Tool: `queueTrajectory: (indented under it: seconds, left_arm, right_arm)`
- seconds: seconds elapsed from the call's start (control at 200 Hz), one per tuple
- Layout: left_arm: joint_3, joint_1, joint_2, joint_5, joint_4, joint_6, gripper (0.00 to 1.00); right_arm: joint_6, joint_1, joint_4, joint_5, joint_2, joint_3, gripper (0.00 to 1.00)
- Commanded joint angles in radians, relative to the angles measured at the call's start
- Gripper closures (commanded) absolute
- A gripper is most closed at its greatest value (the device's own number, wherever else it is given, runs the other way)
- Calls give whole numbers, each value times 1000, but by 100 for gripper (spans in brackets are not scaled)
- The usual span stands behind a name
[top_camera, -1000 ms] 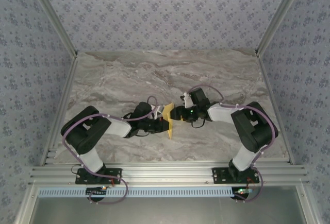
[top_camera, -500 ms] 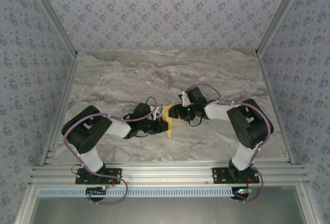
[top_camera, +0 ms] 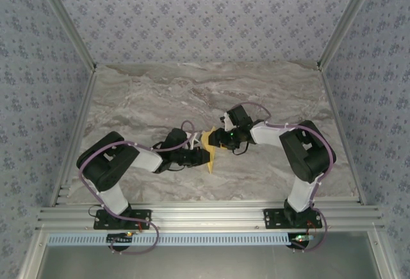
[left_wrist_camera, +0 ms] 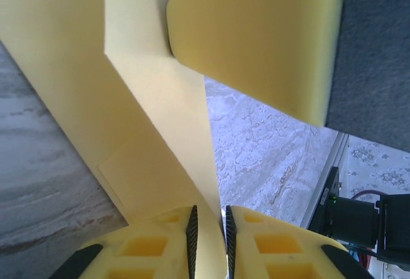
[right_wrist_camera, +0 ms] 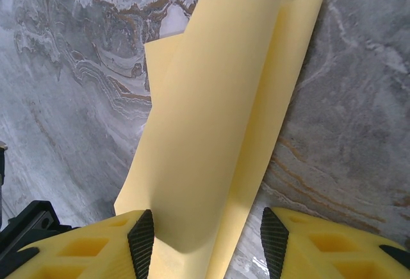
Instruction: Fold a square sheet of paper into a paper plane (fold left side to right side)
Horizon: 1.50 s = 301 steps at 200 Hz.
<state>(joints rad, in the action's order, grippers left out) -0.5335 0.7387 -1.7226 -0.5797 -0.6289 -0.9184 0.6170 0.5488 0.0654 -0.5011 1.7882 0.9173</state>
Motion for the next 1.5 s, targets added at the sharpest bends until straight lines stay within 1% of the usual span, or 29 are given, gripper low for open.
queueTrajectory:
  seconds: [0.0,0.15,0.305,0.44,0.575,0.854,1.069,1.214,1.349,1.499]
  left_arm:
    - [9,-12,29,6,2,13,77]
    - [28,-38,92,1,26,15,66]
    - [40,-90,183,6,109,34,54]
    - [25,-154,199,-16,153,35,50]
    - [-15,-183,159,-50,141,25,51]
    - [-74,-185,30,-83,57,-21,54]
    - [-92,-183,-26,-99,14,-40,56]
    - [-110,-183,-45,-108,11,-42,60]
    - [-123,-181,-66,-114,6,-43,65]
    - [-134,-176,-87,-115,3,-43,68]
  right_arm:
    - [4,9,65,52,45,-3,47]
    - [5,9,63,52,45,-2,47]
    - [4,9,59,48,45,-3,47]
    - [4,9,63,49,42,-2,47]
    - [4,9,63,46,40,-1,47]
    - [2,9,66,43,42,-1,47]
    - [0,8,68,41,40,-3,47]
    - [-1,9,67,41,39,-1,47]
    - [-1,9,69,41,39,-3,47]
    - [-3,9,70,39,38,-4,47]
